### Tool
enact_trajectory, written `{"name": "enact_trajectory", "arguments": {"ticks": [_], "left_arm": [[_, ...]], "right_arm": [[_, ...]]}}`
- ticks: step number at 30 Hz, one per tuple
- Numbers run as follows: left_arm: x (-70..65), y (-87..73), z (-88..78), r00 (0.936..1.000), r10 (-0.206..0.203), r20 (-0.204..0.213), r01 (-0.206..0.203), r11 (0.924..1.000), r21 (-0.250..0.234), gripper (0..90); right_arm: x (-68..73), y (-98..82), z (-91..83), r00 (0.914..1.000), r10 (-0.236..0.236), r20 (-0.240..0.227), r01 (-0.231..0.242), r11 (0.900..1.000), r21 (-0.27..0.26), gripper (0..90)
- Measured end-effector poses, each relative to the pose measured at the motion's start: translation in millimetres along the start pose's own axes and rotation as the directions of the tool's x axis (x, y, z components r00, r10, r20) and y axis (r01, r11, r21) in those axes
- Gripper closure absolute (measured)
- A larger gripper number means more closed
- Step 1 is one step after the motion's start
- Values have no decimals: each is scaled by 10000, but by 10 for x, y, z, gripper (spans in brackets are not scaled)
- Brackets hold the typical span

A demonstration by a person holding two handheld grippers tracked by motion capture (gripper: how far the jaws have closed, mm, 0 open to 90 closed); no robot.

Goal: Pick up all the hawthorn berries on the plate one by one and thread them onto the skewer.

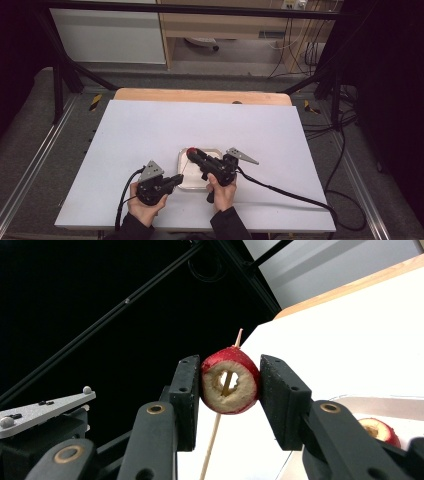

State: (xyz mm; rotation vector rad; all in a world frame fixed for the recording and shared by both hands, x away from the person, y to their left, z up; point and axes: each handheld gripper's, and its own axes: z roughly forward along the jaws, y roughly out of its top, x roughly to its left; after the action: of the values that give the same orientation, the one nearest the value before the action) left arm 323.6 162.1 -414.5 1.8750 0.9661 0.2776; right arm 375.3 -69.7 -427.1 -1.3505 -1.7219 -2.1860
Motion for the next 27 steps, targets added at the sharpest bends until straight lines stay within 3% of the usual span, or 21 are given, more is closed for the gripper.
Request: {"name": "enact_trajectory", "arguments": {"ticks": [24, 27], "left_arm": [[5, 14, 18, 9999, 139, -50, -139, 9999, -26, 891], [4, 25, 23, 9998, 169, -50, -170, 9998, -145, 890]], "right_arm": [[35, -153, -26, 9998, 192, -44, -189, 9984, 534, 620], [42, -187, -28, 9995, 313, -49, -308, 9960, 839, 620]]}}
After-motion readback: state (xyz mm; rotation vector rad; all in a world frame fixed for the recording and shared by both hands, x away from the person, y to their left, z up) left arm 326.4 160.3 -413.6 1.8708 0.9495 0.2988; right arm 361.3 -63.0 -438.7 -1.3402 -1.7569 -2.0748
